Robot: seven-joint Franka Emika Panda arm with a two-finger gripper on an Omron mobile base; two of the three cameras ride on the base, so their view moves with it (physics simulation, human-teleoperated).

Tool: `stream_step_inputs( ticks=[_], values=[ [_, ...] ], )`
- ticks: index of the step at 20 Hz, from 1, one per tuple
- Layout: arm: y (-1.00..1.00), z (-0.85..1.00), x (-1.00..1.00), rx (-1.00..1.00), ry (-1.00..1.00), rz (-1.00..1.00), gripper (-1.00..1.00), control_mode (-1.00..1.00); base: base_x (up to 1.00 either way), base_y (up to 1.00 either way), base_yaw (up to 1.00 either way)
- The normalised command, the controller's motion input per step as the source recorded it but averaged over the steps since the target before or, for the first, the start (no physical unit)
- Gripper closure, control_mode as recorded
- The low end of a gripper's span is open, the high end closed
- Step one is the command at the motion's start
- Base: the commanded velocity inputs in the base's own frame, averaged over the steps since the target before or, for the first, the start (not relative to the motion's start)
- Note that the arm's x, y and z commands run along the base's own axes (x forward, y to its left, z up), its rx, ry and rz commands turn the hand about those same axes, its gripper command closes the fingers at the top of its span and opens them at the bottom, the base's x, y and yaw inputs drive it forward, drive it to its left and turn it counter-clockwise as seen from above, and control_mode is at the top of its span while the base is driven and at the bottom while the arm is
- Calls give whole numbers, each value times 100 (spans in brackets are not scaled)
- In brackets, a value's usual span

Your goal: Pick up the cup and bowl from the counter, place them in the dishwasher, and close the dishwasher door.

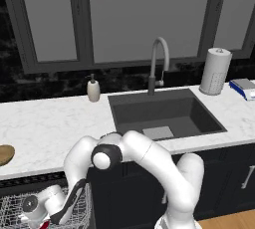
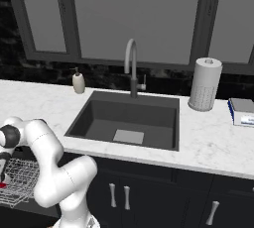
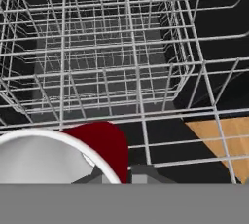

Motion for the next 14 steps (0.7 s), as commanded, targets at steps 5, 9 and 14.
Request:
stream_step_inputs(
  ticks=[5, 9, 14],
  values=[
    [0, -62, 0, 0, 0, 0, 100, -100, 0, 0, 0],
    [0, -35, 0, 0, 0, 0, 100, -100, 0, 0, 0],
    [0, -1, 2, 0, 0, 0, 100, -100, 0, 0, 0]
  ],
)
